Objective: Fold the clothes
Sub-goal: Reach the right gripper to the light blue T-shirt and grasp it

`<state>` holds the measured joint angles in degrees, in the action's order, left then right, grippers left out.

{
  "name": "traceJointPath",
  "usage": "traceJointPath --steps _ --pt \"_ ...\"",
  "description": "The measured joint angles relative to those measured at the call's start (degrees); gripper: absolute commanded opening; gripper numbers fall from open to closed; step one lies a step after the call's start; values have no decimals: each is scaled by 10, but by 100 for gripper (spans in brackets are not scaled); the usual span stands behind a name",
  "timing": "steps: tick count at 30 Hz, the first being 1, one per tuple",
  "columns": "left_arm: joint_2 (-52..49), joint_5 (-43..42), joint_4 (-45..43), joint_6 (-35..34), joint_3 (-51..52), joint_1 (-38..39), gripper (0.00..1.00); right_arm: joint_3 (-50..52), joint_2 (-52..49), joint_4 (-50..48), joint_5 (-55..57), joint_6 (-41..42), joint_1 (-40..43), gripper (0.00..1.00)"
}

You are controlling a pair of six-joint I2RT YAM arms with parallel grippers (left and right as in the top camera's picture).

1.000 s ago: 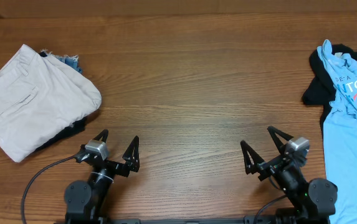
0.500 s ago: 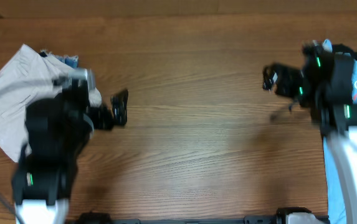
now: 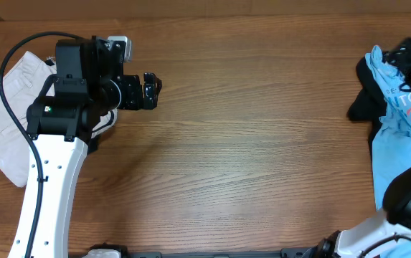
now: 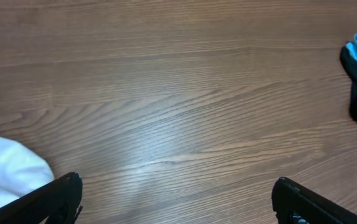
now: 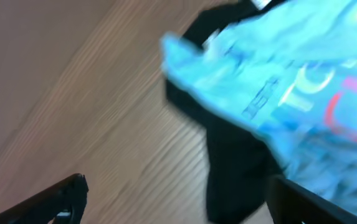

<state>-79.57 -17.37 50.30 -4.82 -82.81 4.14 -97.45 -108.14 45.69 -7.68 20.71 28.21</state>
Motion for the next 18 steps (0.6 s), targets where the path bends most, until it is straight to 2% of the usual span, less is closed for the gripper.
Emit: traceJointPath --steps 4,10,14,16,18 --pt "0 -9 -7 0 -1 0 100 -3 -63 -110 2 36 33 89" --pt "0 -14 -10 -50 -1 0 100 -4 -172 -261 2 93 40 90" --pt "0 -31 -7 -60 -1 0 98 -4 -225 -299 2 105 40 90" --pt "0 -35 -5 -62 -1 0 96 -4 -238 -322 2 108 40 83" --pt "0 -37 -5 -63 -1 0 92 -4 -254 -335 2 115 40 60"
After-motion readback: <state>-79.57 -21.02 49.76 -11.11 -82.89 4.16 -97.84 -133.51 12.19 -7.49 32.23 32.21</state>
